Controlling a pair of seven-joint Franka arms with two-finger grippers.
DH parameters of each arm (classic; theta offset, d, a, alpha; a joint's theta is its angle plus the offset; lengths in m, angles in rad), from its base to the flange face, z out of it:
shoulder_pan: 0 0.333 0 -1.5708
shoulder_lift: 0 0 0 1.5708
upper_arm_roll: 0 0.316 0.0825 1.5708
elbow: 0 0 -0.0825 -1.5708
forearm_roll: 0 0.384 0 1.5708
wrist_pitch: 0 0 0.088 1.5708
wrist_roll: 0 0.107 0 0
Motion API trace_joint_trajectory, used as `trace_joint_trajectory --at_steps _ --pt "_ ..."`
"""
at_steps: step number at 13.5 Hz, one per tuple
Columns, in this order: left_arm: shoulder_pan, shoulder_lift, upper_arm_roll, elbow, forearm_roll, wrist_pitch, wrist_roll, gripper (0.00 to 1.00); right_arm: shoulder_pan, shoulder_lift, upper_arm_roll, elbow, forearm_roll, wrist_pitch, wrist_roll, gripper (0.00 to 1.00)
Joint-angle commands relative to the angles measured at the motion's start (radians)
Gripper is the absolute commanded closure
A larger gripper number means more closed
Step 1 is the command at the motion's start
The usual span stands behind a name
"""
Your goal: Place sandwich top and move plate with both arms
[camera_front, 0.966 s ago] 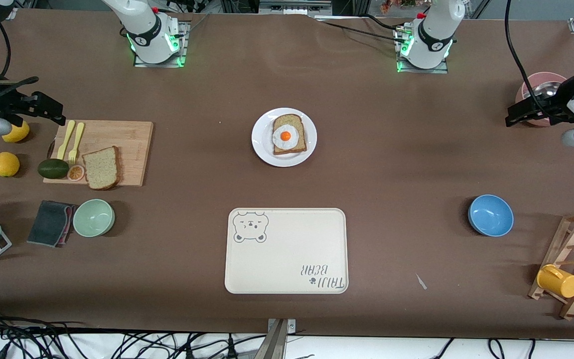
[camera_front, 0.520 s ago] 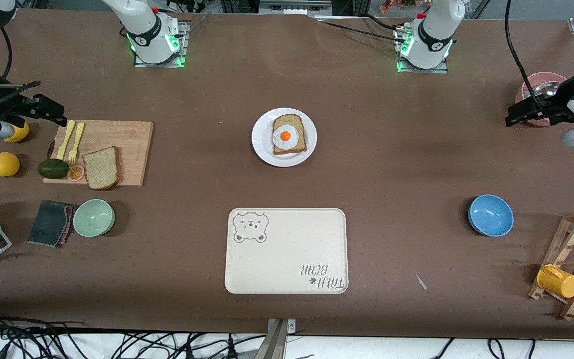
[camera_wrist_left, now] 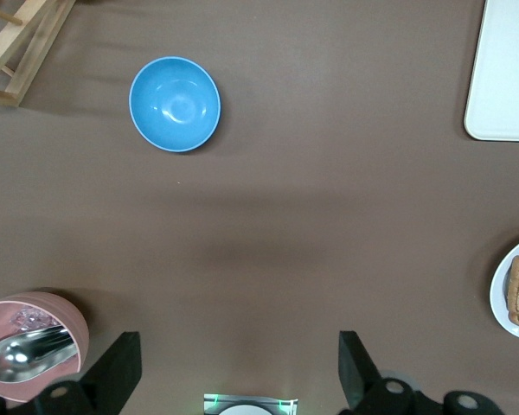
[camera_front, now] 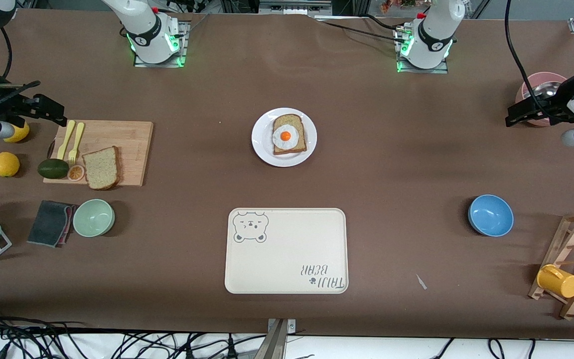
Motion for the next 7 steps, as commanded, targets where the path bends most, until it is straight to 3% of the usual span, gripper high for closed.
trace_joint_trajectory --at_steps 1,7 --pt "-0.002 -0.011 -0.003 -0.006 0.034 0.004 0.008 0.00 0.006 0.000 -0.006 0.010 -0.011 -0.014 -0.011 0.00" --pt "-0.004 -0.011 -0.003 0.005 0.034 0.001 0.008 0.00 0.009 0.006 -0.003 0.001 -0.014 -0.014 -0.002 0.00"
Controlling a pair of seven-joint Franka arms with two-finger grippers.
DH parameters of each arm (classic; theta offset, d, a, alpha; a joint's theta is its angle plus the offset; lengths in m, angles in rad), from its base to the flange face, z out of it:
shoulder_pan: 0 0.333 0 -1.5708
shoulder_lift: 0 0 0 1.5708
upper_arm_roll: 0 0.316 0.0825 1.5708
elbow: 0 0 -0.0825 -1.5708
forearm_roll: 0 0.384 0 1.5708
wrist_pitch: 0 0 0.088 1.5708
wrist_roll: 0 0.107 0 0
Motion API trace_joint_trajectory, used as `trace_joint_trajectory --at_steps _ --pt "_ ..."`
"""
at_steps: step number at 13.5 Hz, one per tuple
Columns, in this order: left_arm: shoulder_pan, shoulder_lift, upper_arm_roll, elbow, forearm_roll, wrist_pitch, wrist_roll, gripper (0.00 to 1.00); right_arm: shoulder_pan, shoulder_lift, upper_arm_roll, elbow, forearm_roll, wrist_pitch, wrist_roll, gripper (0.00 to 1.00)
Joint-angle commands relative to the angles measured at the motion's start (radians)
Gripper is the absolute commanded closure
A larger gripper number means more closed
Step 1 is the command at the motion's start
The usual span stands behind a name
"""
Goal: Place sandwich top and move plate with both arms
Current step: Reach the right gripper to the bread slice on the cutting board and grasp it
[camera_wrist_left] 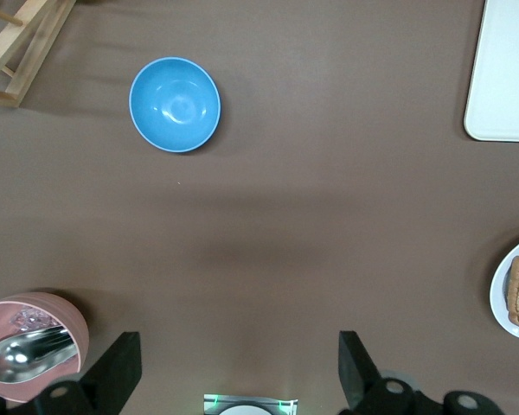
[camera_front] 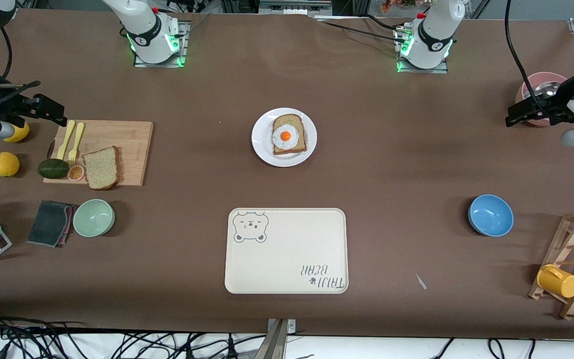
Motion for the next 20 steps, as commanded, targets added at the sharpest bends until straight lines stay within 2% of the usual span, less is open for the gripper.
trace_joint_trajectory --at_steps 1,3,4,8,9,11,14,15,17,20 --pt "-0.004 -0.011 -0.003 0.008 0.034 -0.003 0.006 0.00 0.009 0.028 -0.003 0.000 -0.019 -0.018 0.001 0.00" --pt "-0.002 -0.011 -0.003 0.012 0.034 -0.004 0.003 0.00 0.009 0.055 -0.003 -0.020 -0.025 -0.057 0.012 0.00" --pt "-0.002 -0.006 -0.003 0.011 0.034 -0.004 0.005 0.00 0.012 0.065 0.000 -0.044 -0.030 -0.029 0.015 0.00" --pt "-0.006 -0.006 -0.003 0.011 0.034 -0.007 0.005 0.00 0.047 0.059 0.023 -0.249 -0.043 0.173 0.016 0.01" --pt "-0.006 -0.006 -0.003 0.011 0.034 -0.007 0.005 0.00 0.046 0.051 0.025 -0.312 -0.078 0.251 0.036 0.01" --pt "-0.007 0.009 -0.003 0.011 0.030 -0.007 0.002 0.00 0.047 0.054 0.031 -0.427 -0.207 0.398 0.133 0.01" --pt "-0.007 0.020 -0.003 0.011 0.024 -0.007 -0.006 0.00 0.046 0.095 0.045 -0.550 -0.342 0.630 0.234 0.02" --pt "-0.007 0.018 -0.004 0.009 0.022 -0.007 -0.015 0.00 0.044 0.124 0.040 -0.569 -0.362 0.691 0.237 0.03" --pt "-0.007 0.020 -0.004 0.011 0.021 -0.007 -0.015 0.00 0.038 0.196 0.023 -0.568 -0.387 0.761 0.237 0.13" --pt "-0.007 0.018 -0.003 0.005 0.021 -0.007 -0.020 0.00 0.038 0.288 -0.049 -0.568 -0.488 0.922 0.236 0.13"
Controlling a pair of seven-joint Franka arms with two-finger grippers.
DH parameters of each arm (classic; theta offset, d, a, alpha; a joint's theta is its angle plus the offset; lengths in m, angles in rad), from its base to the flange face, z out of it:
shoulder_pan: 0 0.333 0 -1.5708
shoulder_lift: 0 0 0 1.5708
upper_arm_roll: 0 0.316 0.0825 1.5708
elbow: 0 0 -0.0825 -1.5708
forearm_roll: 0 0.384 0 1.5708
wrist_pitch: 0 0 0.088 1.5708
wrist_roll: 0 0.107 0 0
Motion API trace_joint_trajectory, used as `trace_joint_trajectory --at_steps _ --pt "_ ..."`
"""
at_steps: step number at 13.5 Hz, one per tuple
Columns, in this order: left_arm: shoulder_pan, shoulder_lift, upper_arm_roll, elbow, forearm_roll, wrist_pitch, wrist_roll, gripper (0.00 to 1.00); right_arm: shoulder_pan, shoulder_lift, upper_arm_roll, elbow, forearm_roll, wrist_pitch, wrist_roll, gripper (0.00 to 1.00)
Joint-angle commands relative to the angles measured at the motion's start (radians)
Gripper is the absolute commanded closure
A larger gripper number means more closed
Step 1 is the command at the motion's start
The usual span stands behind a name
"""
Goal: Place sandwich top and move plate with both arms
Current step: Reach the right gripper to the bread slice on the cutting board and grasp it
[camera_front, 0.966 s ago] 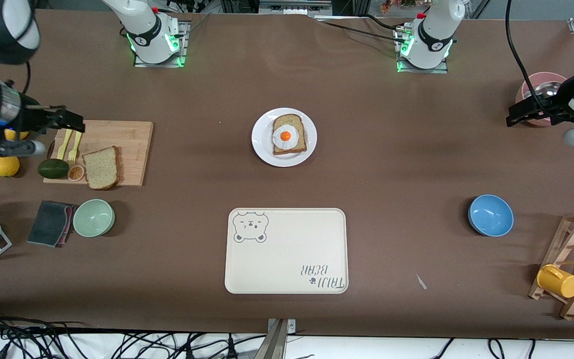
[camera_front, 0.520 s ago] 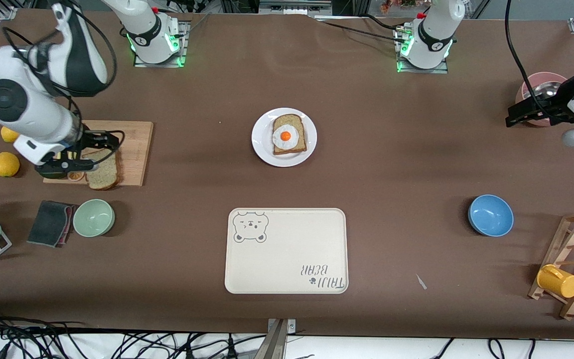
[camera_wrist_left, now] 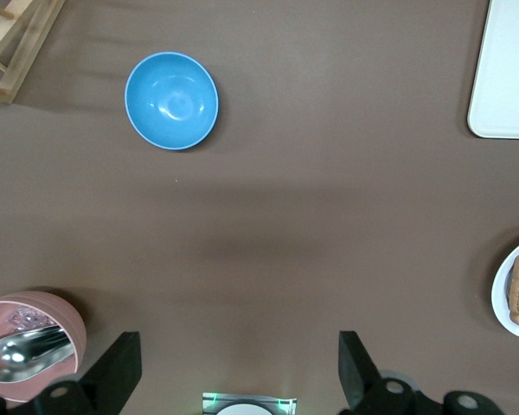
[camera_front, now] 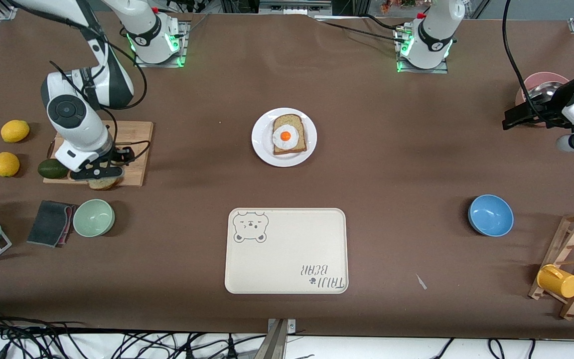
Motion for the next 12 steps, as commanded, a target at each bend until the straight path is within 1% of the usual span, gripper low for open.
trace_joint_trajectory --at_steps 1,2,4,6,7,8,10,12 --pt "-0.006 0.000 -0.001 0.002 0.021 -0.007 -0.016 0.00 -0.006 0.070 -0.036 0.003 -0.075 0.115 0.013 0.13" --pt "-0.006 0.000 -0.001 0.000 0.021 -0.007 -0.016 0.00 -0.006 0.089 -0.038 0.011 -0.107 0.126 0.017 0.13" --pt "-0.005 0.001 -0.001 -0.001 0.021 -0.007 -0.014 0.00 -0.009 0.117 -0.040 0.017 -0.120 0.141 0.017 0.14" --pt "0.001 0.001 -0.001 -0.003 0.022 -0.001 -0.012 0.00 -0.009 0.123 -0.040 0.017 -0.120 0.141 0.017 0.22" --pt "0.007 0.001 -0.001 -0.004 0.022 -0.001 -0.006 0.00 -0.008 0.124 -0.040 0.017 -0.120 0.141 0.017 0.32" --pt "0.009 0.001 0.001 -0.006 0.022 -0.001 0.000 0.00 -0.008 0.127 -0.040 0.017 -0.120 0.141 0.017 0.46" --pt "0.010 0.004 0.001 -0.007 0.027 0.002 0.000 0.00 -0.009 0.147 -0.040 0.019 -0.120 0.143 0.017 0.58" --pt "0.007 0.004 0.001 -0.006 0.027 0.002 0.000 0.00 -0.011 0.153 -0.041 0.017 -0.120 0.141 0.017 0.73"
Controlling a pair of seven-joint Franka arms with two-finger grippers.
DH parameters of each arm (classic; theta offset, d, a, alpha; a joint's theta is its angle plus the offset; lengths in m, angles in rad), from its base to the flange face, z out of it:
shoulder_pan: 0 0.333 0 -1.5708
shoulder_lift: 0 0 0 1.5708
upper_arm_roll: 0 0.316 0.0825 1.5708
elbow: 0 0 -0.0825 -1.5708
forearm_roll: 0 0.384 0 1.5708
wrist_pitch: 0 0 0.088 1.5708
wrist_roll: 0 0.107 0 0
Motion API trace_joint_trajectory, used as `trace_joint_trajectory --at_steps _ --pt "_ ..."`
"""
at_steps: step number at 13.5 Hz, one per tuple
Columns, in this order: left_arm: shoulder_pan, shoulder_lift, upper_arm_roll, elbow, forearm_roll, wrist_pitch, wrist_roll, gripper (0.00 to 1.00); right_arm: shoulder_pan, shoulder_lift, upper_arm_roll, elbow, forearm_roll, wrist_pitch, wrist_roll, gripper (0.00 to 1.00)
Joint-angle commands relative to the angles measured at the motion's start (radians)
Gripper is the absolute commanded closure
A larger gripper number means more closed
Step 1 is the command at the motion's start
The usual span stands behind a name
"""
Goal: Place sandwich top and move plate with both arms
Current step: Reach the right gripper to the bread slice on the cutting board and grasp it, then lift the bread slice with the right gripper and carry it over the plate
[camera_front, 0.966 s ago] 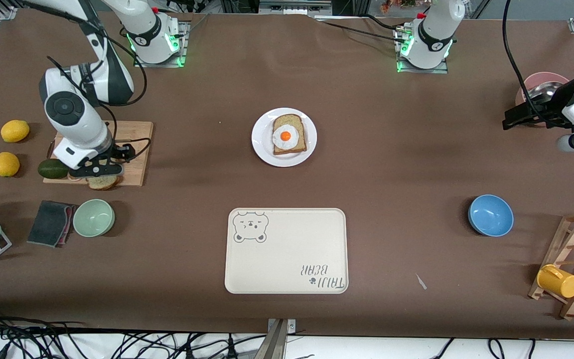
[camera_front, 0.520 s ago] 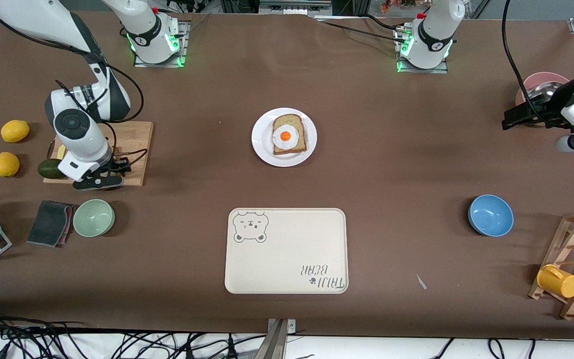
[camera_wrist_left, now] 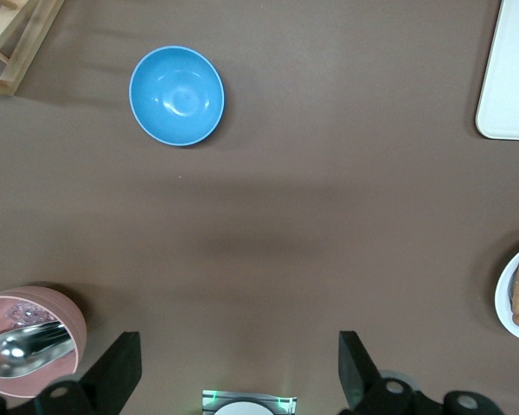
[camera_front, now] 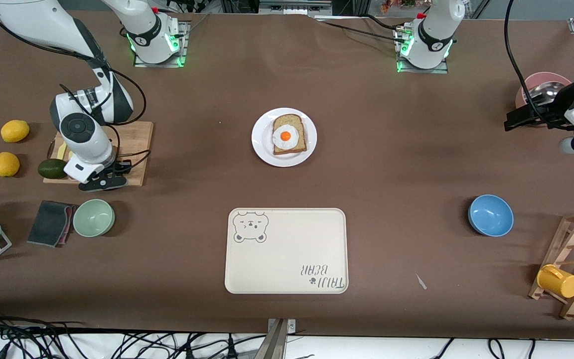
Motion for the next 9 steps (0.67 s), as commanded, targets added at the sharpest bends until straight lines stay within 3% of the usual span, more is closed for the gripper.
trace_joint_trajectory --at_steps 1,2,6,9 --pt "-0.002 0.000 -0.003 -0.001 0.027 0.004 0.002 0.00 -0.008 0.018 0.004 0.009 -0.025 0.008 0.017 0.88" --pt "-0.002 0.001 -0.003 -0.001 0.027 0.009 0.002 0.00 -0.009 0.018 0.004 0.009 -0.025 0.003 0.028 1.00" --pt "-0.001 0.000 -0.003 -0.002 0.027 0.010 0.002 0.00 -0.006 0.009 0.005 0.026 -0.020 -0.018 0.031 1.00" --pt "-0.001 0.000 -0.003 -0.007 0.027 0.010 0.002 0.00 0.000 0.004 0.037 0.121 -0.012 -0.186 0.028 1.00"
